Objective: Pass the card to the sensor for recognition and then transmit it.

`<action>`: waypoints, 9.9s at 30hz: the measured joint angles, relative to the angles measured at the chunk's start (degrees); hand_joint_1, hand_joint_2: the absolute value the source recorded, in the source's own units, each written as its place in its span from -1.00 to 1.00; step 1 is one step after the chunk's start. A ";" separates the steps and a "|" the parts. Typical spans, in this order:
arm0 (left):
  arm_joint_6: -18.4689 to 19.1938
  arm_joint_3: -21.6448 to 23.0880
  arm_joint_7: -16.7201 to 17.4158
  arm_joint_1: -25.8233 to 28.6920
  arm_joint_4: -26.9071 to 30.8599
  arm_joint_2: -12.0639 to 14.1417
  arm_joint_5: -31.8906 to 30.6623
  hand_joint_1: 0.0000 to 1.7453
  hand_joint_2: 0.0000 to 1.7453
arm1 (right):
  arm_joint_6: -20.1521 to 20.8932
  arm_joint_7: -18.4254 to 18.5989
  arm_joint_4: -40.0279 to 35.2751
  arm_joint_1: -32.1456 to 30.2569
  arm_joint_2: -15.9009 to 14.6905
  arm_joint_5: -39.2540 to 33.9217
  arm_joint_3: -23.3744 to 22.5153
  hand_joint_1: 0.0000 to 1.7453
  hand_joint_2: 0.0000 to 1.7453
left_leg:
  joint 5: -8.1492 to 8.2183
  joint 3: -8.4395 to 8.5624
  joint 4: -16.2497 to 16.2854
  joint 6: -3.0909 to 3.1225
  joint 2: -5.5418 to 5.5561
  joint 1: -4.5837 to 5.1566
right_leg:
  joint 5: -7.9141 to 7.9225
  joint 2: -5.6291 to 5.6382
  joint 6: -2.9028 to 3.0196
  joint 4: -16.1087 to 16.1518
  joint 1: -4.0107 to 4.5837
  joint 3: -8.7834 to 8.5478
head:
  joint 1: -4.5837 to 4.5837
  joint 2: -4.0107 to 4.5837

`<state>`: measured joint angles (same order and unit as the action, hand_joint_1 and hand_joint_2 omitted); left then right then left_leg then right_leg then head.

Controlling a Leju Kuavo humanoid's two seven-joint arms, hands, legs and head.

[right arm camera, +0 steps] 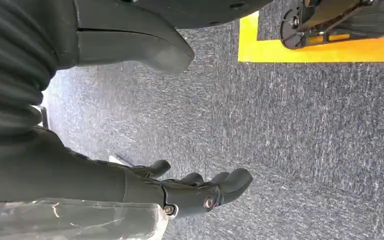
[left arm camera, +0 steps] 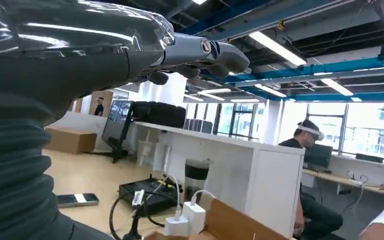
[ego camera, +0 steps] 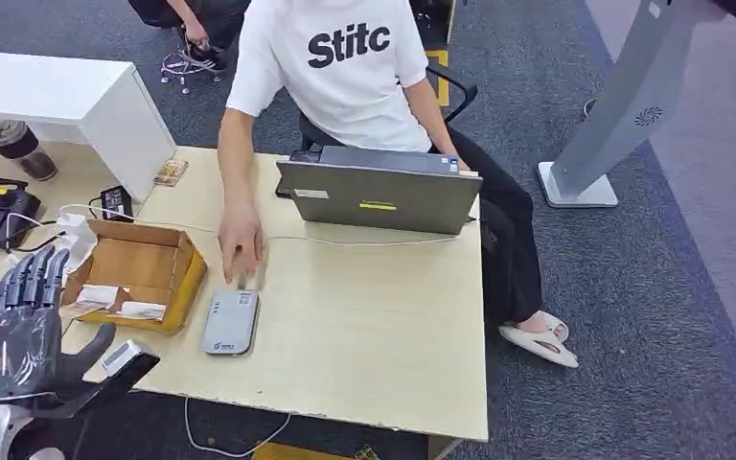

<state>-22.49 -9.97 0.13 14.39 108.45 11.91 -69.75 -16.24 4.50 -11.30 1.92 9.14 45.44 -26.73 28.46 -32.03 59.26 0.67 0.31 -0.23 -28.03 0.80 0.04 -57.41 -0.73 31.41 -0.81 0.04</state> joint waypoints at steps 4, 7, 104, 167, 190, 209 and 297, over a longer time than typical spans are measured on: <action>0.00 0.33 0.07 -0.24 -0.22 0.73 -0.02 -1.00 1.00 | 0.00 0.00 0.00 0.00 0.00 0.00 -0.02 -1.00 1.00 | 0.01 -0.03 0.00 0.00 0.00 0.00 | -0.02 0.00 -0.02 0.00 0.00 0.02 | -0.02 0.00; 0.00 0.70 0.09 -0.32 -0.24 1.08 -0.02 -1.00 1.00 | 0.00 0.00 0.00 0.00 0.00 0.00 -0.05 -1.00 1.00 | 0.01 -0.03 0.00 0.01 0.00 0.00 | -0.02 0.00 -0.02 0.00 -0.01 0.02 | 0.00 0.00; 8.42 8.87 11.96 -20.09 -21.02 10.30 -10.03 -1.00 1.00 | 1.73 0.44 -0.04 0.19 0.00 4.20 -4.68 -1.00 1.00 | -0.15 -0.13 0.00 0.02 0.03 -0.01 | 0.08 -0.02 0.06 -0.01 0.01 0.08 | 0.00 0.00; 11.52 0.31 13.18 -12.40 -24.52 7.81 -15.54 -1.00 1.00 | 2.99 0.96 -0.07 0.05 0.85 7.37 -8.15 -1.00 1.00 | -0.15 -0.20 -0.01 0.03 0.01 0.00 | 0.09 -0.02 0.07 -0.01 0.01 0.18 | 0.02 0.00; 11.52 1.09 13.18 -12.96 -26.25 7.81 -15.54 -1.00 1.00 | 2.99 0.96 -0.07 0.06 0.85 7.37 -8.15 -1.00 1.00 | -0.15 -0.21 -0.01 0.02 0.00 -0.01 | 0.09 -0.02 0.07 -0.01 0.01 0.20 | 0.02 0.00; 11.52 1.95 13.18 -13.47 -26.86 7.83 -15.54 -1.00 1.00 | 2.99 0.94 -0.07 0.05 0.85 7.37 -8.15 -1.00 1.00 | -0.15 -0.21 -0.01 0.02 0.01 -0.01 | 0.09 -0.03 0.07 -0.01 0.01 0.19 | 0.00 0.00; 18.23 17.92 4.87 -21.37 -27.17 14.04 -3.91 -1.00 1.00 | 4.13 0.11 -0.07 0.34 0.83 10.62 -11.06 -1.00 1.00 | -0.27 -0.35 0.00 -0.01 0.05 -0.02 | 0.22 -0.03 0.04 -0.01 0.01 0.33 | -0.02 0.00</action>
<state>-4.26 7.96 5.01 -6.98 81.29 25.94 -73.66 -12.11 4.61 -11.37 2.26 9.97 56.06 -37.79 28.19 -32.38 59.26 0.66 0.36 -0.25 -27.81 0.77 0.08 -57.42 -0.72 31.74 -0.83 0.04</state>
